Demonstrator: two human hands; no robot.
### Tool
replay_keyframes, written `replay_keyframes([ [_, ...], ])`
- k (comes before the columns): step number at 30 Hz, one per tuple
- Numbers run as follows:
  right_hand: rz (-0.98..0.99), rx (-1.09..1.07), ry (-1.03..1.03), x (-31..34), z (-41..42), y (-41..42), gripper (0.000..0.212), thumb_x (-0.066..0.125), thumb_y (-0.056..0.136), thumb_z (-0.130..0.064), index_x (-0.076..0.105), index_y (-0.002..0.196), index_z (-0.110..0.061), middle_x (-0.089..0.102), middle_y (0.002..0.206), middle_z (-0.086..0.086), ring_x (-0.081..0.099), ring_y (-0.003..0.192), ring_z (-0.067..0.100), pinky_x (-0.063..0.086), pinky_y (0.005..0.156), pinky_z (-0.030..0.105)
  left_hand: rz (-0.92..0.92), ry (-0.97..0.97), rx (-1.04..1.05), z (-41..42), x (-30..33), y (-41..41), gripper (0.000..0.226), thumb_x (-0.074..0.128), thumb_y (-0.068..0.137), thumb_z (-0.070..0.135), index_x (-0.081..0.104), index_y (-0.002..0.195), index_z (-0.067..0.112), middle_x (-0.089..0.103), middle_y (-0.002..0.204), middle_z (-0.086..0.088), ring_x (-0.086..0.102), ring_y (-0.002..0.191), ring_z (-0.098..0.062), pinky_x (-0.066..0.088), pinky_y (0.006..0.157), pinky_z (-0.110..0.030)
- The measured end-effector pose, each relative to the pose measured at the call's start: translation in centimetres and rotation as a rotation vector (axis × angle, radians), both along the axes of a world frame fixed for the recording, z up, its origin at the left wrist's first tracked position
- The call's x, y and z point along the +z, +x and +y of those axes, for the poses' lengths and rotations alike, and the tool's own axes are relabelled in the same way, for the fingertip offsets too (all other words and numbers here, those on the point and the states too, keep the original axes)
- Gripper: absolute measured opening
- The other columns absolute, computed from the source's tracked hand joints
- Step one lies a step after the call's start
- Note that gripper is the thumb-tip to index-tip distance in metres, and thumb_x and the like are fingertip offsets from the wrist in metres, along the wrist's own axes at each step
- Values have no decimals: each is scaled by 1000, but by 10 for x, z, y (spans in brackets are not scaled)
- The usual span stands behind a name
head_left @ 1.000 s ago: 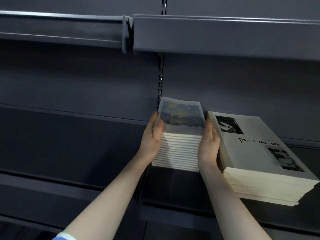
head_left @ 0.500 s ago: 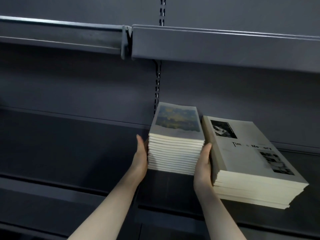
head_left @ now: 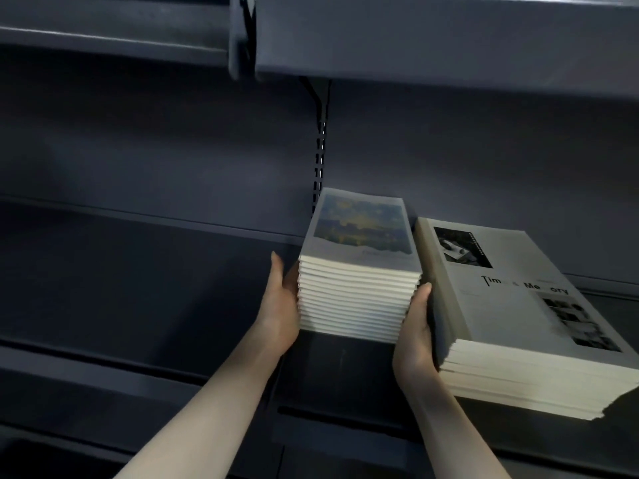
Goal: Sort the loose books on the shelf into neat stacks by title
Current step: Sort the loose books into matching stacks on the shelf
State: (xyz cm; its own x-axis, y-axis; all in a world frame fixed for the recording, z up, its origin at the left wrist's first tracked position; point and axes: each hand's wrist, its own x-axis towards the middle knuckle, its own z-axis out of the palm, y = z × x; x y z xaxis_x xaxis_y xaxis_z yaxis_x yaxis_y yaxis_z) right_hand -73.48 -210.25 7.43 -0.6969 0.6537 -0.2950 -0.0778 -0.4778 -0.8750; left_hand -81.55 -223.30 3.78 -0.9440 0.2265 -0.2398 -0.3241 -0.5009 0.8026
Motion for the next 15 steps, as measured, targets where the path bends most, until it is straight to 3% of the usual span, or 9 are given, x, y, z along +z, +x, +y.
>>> replay_keyframes([
  [4, -26, 34, 126, 4, -4, 6, 54, 32, 101, -39, 28, 148, -13, 34, 148, 7, 27, 140, 20, 16, 113, 26, 10, -7, 21, 1, -1, 3, 58, 19, 96, 59, 63, 103, 22, 72, 89, 2, 63, 89, -14, 47, 74, -30],
  [7, -5, 56, 180, 8, -8, 13, 51, 30, 102, -34, 33, 145, -6, 43, 125, 6, 31, 136, 21, 18, 112, 26, 14, -49, 51, 3, -4, 4, 53, 21, 97, 56, 64, 95, 25, 74, 77, 7, 63, 86, -12, 46, 72, -28],
  [10, -10, 62, 198, 8, -10, 19, 51, 30, 102, -35, 31, 146, -9, 40, 138, 7, 28, 139, 20, 16, 113, 25, 20, -79, 58, 2, -5, 4, 53, 18, 98, 54, 62, 94, 24, 74, 71, 10, 62, 85, -10, 46, 71, -27],
  [15, -1, 97, 106, 15, -11, 22, 51, 32, 100, -39, 32, 145, -15, 41, 140, 7, 30, 137, 20, 18, 112, 26, 42, -121, 42, 3, -5, 4, 53, 18, 98, 56, 62, 90, 27, 73, 69, 11, 61, 82, -9, 46, 71, -27],
])
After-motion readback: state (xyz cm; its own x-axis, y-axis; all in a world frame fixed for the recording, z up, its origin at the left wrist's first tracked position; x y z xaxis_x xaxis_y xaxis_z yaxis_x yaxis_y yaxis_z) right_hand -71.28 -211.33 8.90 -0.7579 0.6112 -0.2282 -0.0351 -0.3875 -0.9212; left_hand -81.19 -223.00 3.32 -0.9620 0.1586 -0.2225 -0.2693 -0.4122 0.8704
